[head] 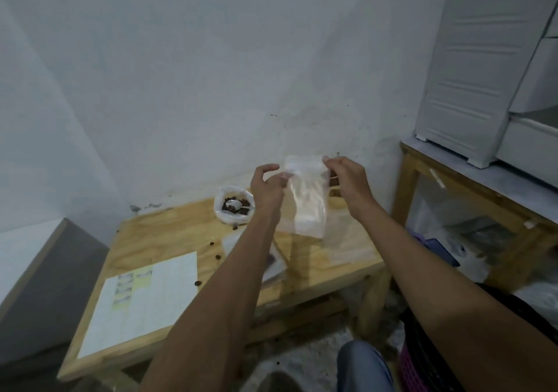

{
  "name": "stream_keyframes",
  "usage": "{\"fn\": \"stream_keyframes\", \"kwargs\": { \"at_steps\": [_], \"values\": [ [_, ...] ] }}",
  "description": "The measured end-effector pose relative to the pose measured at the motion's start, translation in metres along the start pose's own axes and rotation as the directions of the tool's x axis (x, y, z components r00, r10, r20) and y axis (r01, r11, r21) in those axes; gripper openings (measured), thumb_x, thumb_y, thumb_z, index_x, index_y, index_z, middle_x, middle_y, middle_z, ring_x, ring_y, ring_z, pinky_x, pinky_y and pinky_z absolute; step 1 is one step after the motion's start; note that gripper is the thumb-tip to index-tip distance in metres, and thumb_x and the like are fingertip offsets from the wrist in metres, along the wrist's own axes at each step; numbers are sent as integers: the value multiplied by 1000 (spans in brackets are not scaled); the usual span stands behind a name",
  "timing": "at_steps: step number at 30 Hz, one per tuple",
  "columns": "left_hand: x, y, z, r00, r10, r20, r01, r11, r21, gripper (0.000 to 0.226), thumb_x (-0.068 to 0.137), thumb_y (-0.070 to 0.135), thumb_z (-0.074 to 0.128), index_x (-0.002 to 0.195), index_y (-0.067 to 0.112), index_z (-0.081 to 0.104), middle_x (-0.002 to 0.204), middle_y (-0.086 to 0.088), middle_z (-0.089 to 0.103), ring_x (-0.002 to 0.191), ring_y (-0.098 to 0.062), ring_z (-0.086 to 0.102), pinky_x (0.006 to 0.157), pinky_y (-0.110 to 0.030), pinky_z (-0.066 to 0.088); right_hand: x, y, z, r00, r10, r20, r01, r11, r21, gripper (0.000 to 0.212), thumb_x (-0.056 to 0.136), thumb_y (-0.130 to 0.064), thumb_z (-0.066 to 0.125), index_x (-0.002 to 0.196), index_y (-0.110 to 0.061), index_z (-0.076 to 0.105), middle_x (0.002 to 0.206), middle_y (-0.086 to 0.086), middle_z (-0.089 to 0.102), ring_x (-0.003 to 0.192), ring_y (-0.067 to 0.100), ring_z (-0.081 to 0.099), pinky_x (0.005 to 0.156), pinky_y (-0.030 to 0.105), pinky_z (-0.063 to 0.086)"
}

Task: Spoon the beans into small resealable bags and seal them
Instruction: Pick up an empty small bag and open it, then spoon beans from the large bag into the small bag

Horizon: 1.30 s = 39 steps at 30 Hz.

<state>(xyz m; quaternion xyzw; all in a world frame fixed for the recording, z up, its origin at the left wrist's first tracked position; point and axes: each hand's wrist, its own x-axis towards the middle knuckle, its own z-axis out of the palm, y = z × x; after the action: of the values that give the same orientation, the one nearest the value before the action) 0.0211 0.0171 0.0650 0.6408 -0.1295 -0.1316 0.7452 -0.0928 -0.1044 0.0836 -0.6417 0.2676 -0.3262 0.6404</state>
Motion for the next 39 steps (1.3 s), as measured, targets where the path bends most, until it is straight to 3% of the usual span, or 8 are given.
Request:
{"fn": "stream_keyframes", "kwargs": {
  "at_steps": [5,8,14,17,21,27,32,39],
  "values": [
    [-5,38,-52,972,205,116,-219,968,125,24,87,-12,55,99,8,60,81,-6,76,70,0,68,58,-14,46,-3,-32,34,970,-67,232,112,976,-185,10,86,-16,78,94,-11,77,83,5,71,75,18,67,60,33,52],
    [-2,46,-78,958,270,101,-285,940,190,24,86,-12,57,93,11,60,93,-20,73,78,-11,70,63,-20,47,-9,-45,58,931,-52,362,158,949,-271,17,82,-7,79,99,-9,75,81,11,73,71,18,67,58,29,51],
    [-3,50,-106,860,506,69,-488,774,404,21,80,6,75,89,17,59,92,1,66,81,-2,56,69,-24,40,-17,-46,102,929,-96,358,237,895,-376,28,77,0,80,99,-12,68,84,16,75,77,25,70,66,36,58],
    [-4,53,-111,881,464,98,-468,819,331,25,81,18,81,86,12,57,68,2,63,62,-15,56,60,-29,45,-20,-42,118,929,-120,349,256,891,-375,33,72,-2,83,98,-14,67,87,20,74,84,33,73,76,43,59],
    [-5,53,-116,947,316,65,-322,939,125,26,84,14,81,88,7,56,75,-12,64,70,-33,69,63,-40,59,-24,-38,131,923,-130,362,262,902,-343,34,70,0,83,92,-19,64,87,24,74,80,34,72,76,45,57],
    [-11,55,-122,974,202,103,-186,972,-146,15,89,-4,69,94,5,57,75,-17,66,69,-28,69,70,-38,59,-27,-34,135,912,-117,392,217,951,-221,34,77,-1,84,96,-14,59,76,15,68,66,20,65,63,33,54],
    [-6,50,-124,982,172,83,-161,979,-124,16,86,-13,57,93,-3,67,80,-15,69,71,-27,69,70,-36,60,-30,-31,133,904,-162,395,242,957,-163,25,83,-6,83,93,-12,61,71,10,68,63,17,66,53,28,54],
    [0,50,-118,998,43,47,-42,999,-14,18,89,-4,58,89,1,75,92,-25,73,79,-30,72,67,-37,62,-29,-28,142,873,-306,380,444,821,-359,23,84,3,75,85,-20,75,76,0,73,58,-3,63,58,13,51]
  ]
}}
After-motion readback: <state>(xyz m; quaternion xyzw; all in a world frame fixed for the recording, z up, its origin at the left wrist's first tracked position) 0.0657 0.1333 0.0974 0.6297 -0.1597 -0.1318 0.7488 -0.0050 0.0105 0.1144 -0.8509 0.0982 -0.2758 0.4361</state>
